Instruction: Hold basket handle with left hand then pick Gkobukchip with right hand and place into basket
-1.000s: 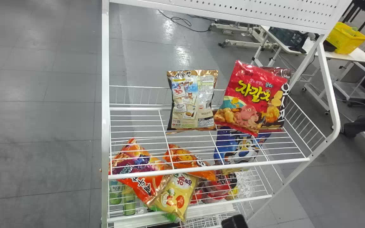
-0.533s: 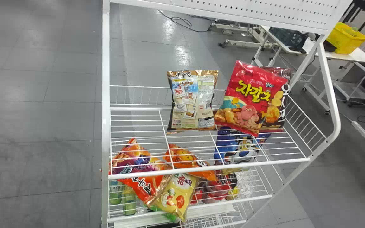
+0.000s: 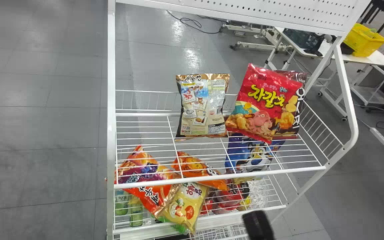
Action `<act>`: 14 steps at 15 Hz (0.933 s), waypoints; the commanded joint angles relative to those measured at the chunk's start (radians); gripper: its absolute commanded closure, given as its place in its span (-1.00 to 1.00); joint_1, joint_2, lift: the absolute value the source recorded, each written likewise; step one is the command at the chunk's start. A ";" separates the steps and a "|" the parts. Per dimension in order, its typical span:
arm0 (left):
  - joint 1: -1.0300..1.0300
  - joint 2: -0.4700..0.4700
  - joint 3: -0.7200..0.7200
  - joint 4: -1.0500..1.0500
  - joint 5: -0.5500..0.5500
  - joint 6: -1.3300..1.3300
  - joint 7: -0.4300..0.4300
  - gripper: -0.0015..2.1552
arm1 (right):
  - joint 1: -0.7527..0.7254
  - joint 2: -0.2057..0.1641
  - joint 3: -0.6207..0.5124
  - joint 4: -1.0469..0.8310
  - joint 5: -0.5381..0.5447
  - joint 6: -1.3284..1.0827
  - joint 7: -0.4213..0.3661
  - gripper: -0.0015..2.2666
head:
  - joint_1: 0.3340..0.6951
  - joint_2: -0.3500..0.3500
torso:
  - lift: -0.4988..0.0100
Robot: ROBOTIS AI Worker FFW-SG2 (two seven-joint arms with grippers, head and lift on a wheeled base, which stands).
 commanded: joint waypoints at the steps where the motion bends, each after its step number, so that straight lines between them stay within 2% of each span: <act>1: -0.003 -0.003 -0.001 0.000 -0.002 0.001 0.004 0.82 | 0.003 0.012 -0.110 -0.077 -0.021 0.002 0.017 -0.94 | 1.00 -1.00 | 0.83; 3: -0.006 -0.003 -0.001 0.003 -0.006 0.001 0.007 0.82 | 0.017 0.043 -0.167 -0.086 -0.032 -0.061 0.070 -0.94 | 1.00 -1.00 | 0.83; 6: -0.007 -0.003 -0.006 0.012 -0.014 0.001 0.008 0.82 | 0.057 0.083 -0.153 -0.062 0.025 -0.592 0.110 -0.93 | 1.00 -1.00 | 0.83; 8: -0.012 -0.003 -0.006 0.023 -0.015 0.001 0.007 0.82 | 0.088 0.110 -0.098 -0.014 0.085 -0.991 0.130 -0.93 | 1.00 -1.00 | 0.83; 11: -0.010 -0.003 -0.006 0.026 -0.020 0.001 0.005 0.82 | 0.112 0.132 -0.037 0.035 0.114 -1.150 0.122 -0.93 | 1.00 -1.00 | 0.83; 14: -0.003 -0.003 -0.006 0.049 -0.021 0.001 -0.001 0.82 | 0.177 0.135 0.041 0.107 0.212 -1.420 0.038 -0.92 | 1.00 -1.00 | 0.83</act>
